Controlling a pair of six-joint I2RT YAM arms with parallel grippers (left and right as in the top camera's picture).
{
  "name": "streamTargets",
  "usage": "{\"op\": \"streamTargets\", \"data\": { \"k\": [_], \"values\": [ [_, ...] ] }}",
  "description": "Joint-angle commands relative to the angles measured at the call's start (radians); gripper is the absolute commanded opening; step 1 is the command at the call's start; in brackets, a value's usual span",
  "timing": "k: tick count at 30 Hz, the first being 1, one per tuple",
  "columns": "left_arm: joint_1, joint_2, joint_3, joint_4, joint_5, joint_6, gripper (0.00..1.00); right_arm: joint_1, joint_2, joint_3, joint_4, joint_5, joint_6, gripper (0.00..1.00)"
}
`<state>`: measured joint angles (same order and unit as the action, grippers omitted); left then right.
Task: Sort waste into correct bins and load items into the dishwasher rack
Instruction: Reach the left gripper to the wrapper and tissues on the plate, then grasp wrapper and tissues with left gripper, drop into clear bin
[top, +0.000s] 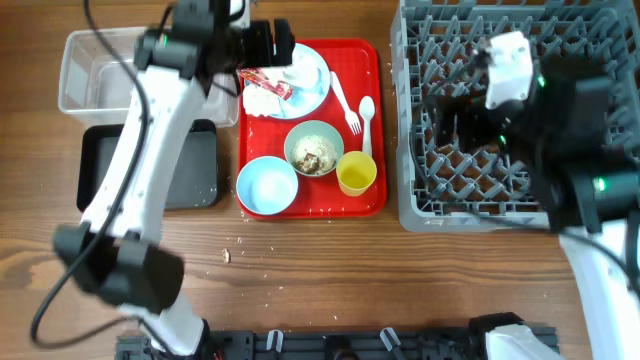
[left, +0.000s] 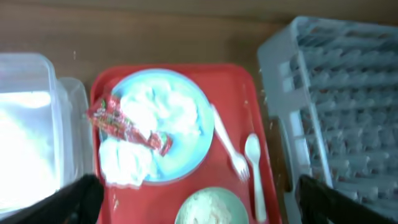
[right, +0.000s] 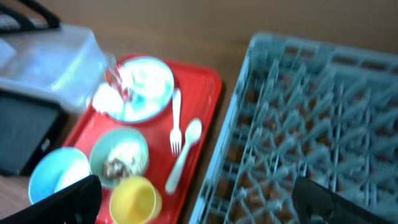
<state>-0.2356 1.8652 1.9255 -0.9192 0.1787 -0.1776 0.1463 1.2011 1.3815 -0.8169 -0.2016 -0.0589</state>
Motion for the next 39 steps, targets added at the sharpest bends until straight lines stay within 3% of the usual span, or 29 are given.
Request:
{"op": "streamTargets", "data": {
  "k": [1,5,7,12,16,21,28,39],
  "values": [
    [-0.003,0.130,0.247,-0.157,-0.015,-0.009,1.00,0.004,0.110,0.063,-0.058,-0.072,-0.016,1.00],
    [-0.005,0.140,0.250,-0.167,-0.005,-0.010,1.00,0.004,0.168,0.063,-0.063,-0.168,0.016,1.00],
    [-0.005,0.140,0.249,-0.178,0.006,-0.017,1.00,0.004,0.187,0.063,-0.070,-0.171,0.094,1.00],
    [-0.005,0.140,0.250,-0.148,0.044,-0.022,1.00,0.004,0.202,0.063,-0.097,-0.171,0.112,1.00],
    [-0.008,0.177,0.249,-0.149,-0.106,-0.359,1.00,0.004,0.202,0.063,-0.115,-0.171,0.114,1.00],
    [-0.058,0.299,0.249,-0.124,-0.306,-0.571,1.00,0.004,0.202,0.063,-0.119,-0.171,0.115,1.00],
    [-0.124,0.463,0.249,-0.104,-0.446,-0.674,1.00,0.004,0.202,0.063,-0.144,-0.170,0.114,1.00],
    [-0.120,0.586,0.249,-0.029,-0.446,-0.725,1.00,0.004,0.202,0.063,-0.177,-0.170,0.115,1.00]
  ]
}}
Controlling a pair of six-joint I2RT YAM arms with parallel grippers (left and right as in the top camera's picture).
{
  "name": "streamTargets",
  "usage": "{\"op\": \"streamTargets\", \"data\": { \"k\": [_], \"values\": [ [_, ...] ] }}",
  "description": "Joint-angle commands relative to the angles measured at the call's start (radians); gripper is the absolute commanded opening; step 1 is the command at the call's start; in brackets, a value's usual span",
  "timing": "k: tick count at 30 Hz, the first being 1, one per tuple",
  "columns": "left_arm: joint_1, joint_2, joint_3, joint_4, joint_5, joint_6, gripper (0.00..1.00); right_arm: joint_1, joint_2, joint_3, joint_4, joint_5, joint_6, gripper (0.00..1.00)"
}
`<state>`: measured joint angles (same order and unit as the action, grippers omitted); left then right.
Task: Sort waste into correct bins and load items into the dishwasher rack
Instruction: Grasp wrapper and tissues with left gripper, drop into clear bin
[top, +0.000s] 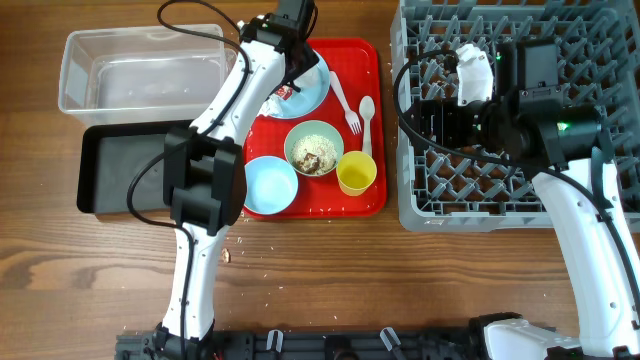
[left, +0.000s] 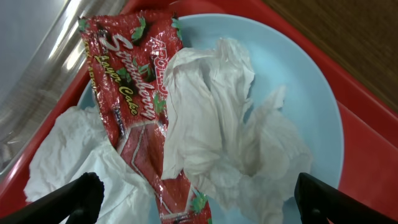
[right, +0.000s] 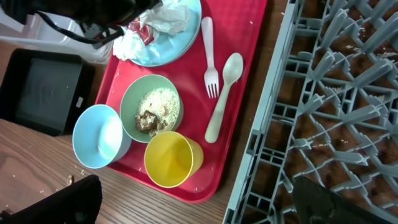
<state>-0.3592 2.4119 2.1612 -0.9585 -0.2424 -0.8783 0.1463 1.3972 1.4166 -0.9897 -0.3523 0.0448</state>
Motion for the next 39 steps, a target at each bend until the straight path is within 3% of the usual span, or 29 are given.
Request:
{"op": "streamTargets", "data": {
  "k": [1,10,12,16,20,22,28,39],
  "values": [
    [0.004,0.047,0.014,0.013,-0.024,-0.024,1.00,0.004,0.006,0.028,-0.004,-0.019,0.011,1.00],
    [0.004,0.097,0.014,0.016,-0.016,-0.024,1.00,0.004,0.006,0.028,-0.006,-0.019,0.011,1.00],
    [0.004,0.097,0.014,0.015,-0.016,-0.023,0.95,0.004,0.006,0.028,-0.007,-0.019,0.011,1.00],
    [0.003,0.097,0.014,-0.005,-0.016,-0.019,0.68,0.004,0.006,0.028,-0.008,-0.019,0.011,1.00],
    [0.003,0.097,0.014,-0.011,-0.016,-0.020,0.16,0.004,0.006,0.028,-0.019,-0.019,0.011,1.00],
    [0.003,0.097,0.014,-0.011,-0.016,-0.019,0.04,0.004,0.006,0.028,-0.022,-0.019,0.011,1.00],
    [0.003,0.045,0.014,-0.007,-0.016,0.102,0.04,0.004,0.006,0.028,-0.021,-0.019,0.011,1.00],
    [0.031,-0.305,0.014,-0.058,-0.018,0.246,0.04,0.004,0.006,0.028,-0.021,-0.019,0.011,1.00]
  ]
}}
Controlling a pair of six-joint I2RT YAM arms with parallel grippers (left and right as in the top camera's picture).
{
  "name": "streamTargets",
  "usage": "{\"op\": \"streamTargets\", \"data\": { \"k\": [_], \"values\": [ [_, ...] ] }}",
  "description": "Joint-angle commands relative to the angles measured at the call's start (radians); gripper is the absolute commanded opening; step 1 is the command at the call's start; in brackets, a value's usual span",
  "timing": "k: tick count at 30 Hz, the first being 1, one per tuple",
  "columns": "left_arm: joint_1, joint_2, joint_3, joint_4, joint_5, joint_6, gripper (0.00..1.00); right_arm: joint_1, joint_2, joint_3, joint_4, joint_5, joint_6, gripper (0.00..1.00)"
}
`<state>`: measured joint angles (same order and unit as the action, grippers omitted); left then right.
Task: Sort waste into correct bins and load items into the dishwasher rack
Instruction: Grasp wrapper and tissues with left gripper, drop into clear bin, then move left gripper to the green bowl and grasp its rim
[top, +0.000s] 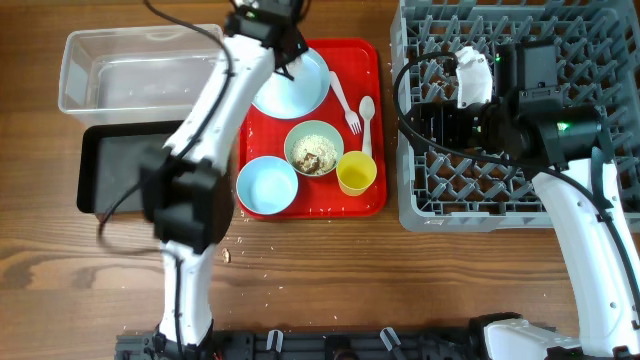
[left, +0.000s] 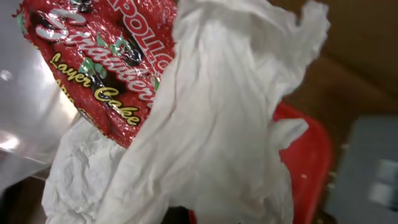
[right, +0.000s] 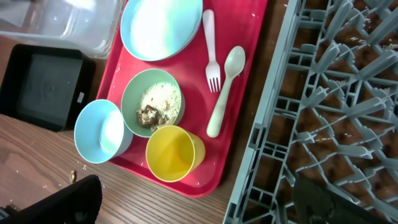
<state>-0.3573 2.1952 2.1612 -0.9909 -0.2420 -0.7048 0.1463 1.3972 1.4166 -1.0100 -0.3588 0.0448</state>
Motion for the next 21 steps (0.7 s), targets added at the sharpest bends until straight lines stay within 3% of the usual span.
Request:
{"op": "streamTargets", "data": {
  "k": [1,6,9,12,19,20,21],
  "values": [
    [0.041,-0.096,0.014,-0.041,-0.024,0.073,0.04,0.004,0.006,0.028,0.000,-0.013,0.011,1.00],
    [0.181,-0.061,0.014,-0.080,-0.040,0.022,0.04,0.004,0.006,0.028,0.000,-0.013,0.012,1.00],
    [0.280,0.007,0.014,-0.076,-0.039,-0.063,0.04,0.004,0.006,0.028,0.000,-0.013,0.011,1.00],
    [0.356,0.106,0.014,-0.058,-0.028,-0.070,0.05,0.004,0.006,0.028,0.001,-0.013,0.011,1.00],
    [0.387,0.173,0.014,-0.046,-0.028,-0.070,0.17,0.004,0.006,0.028,0.003,-0.013,0.012,1.00],
    [0.386,0.173,0.014,-0.046,-0.028,-0.070,0.22,0.004,0.006,0.028,0.002,-0.013,0.014,1.00],
    [0.386,0.173,0.014,-0.047,-0.028,-0.070,0.35,0.004,0.006,0.028,0.002,-0.013,0.019,1.00]
  ]
}}
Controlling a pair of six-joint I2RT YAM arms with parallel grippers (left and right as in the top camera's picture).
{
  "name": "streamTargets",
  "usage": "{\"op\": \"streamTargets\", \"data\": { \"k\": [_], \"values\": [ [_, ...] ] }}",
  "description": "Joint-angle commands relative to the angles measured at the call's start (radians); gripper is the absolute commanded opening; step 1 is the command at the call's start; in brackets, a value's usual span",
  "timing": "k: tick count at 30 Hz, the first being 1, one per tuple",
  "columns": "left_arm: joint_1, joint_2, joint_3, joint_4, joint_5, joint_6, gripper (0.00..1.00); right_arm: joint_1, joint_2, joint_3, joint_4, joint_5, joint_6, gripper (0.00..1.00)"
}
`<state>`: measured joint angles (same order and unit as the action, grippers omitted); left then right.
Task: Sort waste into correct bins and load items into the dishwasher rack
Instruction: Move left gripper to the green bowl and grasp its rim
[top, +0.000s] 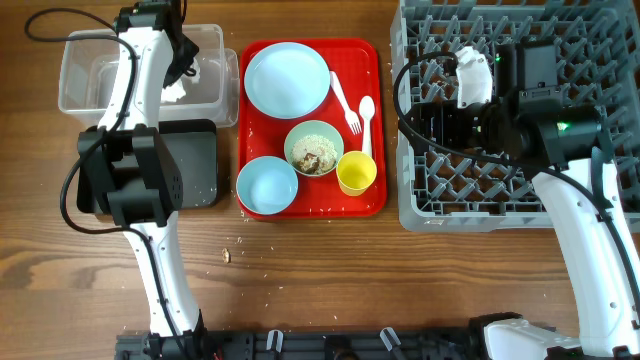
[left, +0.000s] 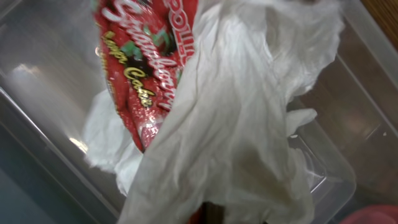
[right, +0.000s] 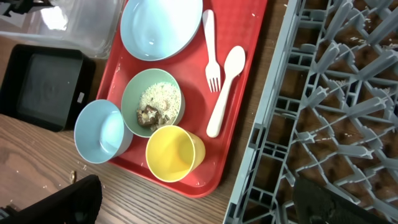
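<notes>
My left gripper (top: 185, 68) hangs over the clear plastic bin (top: 90, 62), shut on a bunch of white tissues (left: 242, 124) and a red snack wrapper (left: 142, 74); the waste hides its fingers. On the red tray (top: 375, 55) are a bare blue plate (top: 287, 80), a green bowl (top: 314, 148) with food scraps, a blue bowl (top: 267, 186), a yellow cup (right: 174, 154), a white fork (right: 210, 53) and a white spoon (right: 225, 87). My right gripper (right: 199, 202) stands open and empty above the left side of the grey dishwasher rack (top: 600, 30).
A black bin (top: 195, 170) lies in front of the clear bin, left of the tray. Crumbs dot the wooden table (top: 330, 270) in front of the tray. My left arm (top: 135, 110) stretches over both bins.
My left gripper was at the tray's back left corner with the tissues and wrapper; now it holds them over the clear bin. The right arm has not moved.
First my left gripper was open above the plate that held the wrapper and tissues. Then it was low over them, still open. Later it held them off the plate, which was left bare, and now they hang over the clear bin.
</notes>
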<state>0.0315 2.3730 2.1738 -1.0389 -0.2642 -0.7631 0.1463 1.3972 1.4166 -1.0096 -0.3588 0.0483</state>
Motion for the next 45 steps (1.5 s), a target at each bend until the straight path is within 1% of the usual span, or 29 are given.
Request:
{"op": "streamTargets", "data": {
  "k": [1,2,4,5,9,11,14,15,17,19,21,23,25,28,32,34,36,40,45],
  "values": [
    [-0.002,-0.005,0.001,0.000,-0.006,-0.011,0.50,0.004,0.006,0.028,0.001,-0.013,0.015,1.00],
    [-0.002,-0.005,0.001,-0.002,-0.006,-0.011,0.58,0.004,0.006,0.028,0.001,-0.013,0.015,0.99],
    [-0.002,-0.008,0.001,-0.002,-0.006,0.001,0.68,0.004,0.006,0.028,0.001,-0.013,0.015,1.00],
    [-0.002,-0.012,0.002,-0.008,-0.006,0.004,0.72,0.004,0.006,0.028,0.001,-0.013,0.015,1.00],
    [-0.005,-0.093,0.002,-0.029,0.015,0.163,0.77,0.004,0.006,0.028,0.005,-0.013,0.014,1.00],
    [-0.012,-0.175,0.002,-0.032,0.085,0.280,0.77,0.004,0.006,0.028,0.010,-0.013,0.015,1.00],
    [-0.032,-0.282,0.002,-0.047,0.218,0.415,0.80,0.004,0.006,0.028,0.014,-0.013,0.015,1.00],
    [-0.045,-0.317,0.002,-0.063,0.259,0.447,0.82,0.004,0.006,0.028,0.014,-0.013,0.015,1.00],
    [-0.083,-0.366,0.002,-0.124,0.335,0.472,0.83,0.004,0.006,0.028,0.014,-0.013,0.014,1.00],
    [-0.126,-0.374,0.002,-0.195,0.385,0.472,0.83,0.004,0.006,0.028,0.017,-0.013,0.015,1.00],
    [-0.184,-0.362,-0.004,-0.266,0.390,0.473,0.83,0.004,0.006,0.028,0.023,-0.013,0.014,1.00],
    [-0.244,-0.347,-0.028,-0.295,0.391,0.488,0.83,0.004,0.006,0.028,0.029,-0.013,0.014,1.00],
    [-0.315,-0.329,-0.072,-0.293,0.391,0.494,0.82,0.004,0.006,0.028,0.031,-0.013,0.014,1.00],
    [-0.430,-0.295,-0.174,-0.207,0.390,0.471,0.77,0.004,0.006,0.028,0.026,-0.013,0.014,1.00],
    [-0.511,-0.259,-0.249,-0.105,0.387,0.412,0.76,0.004,0.006,0.028,0.015,-0.013,0.015,1.00],
    [-0.552,-0.229,-0.274,-0.044,0.386,0.407,0.75,0.004,0.006,0.028,0.013,-0.013,0.015,1.00],
    [-0.584,-0.201,-0.293,0.013,0.384,0.404,0.71,0.004,0.006,0.028,0.013,-0.013,0.015,1.00],
    [-0.610,-0.149,-0.294,0.027,0.273,0.291,0.70,0.004,0.006,0.028,0.010,-0.013,0.033,1.00],
    [-0.610,-0.097,-0.294,0.053,0.266,0.269,0.65,0.004,0.006,0.028,0.010,-0.013,0.034,1.00]
  ]
}}
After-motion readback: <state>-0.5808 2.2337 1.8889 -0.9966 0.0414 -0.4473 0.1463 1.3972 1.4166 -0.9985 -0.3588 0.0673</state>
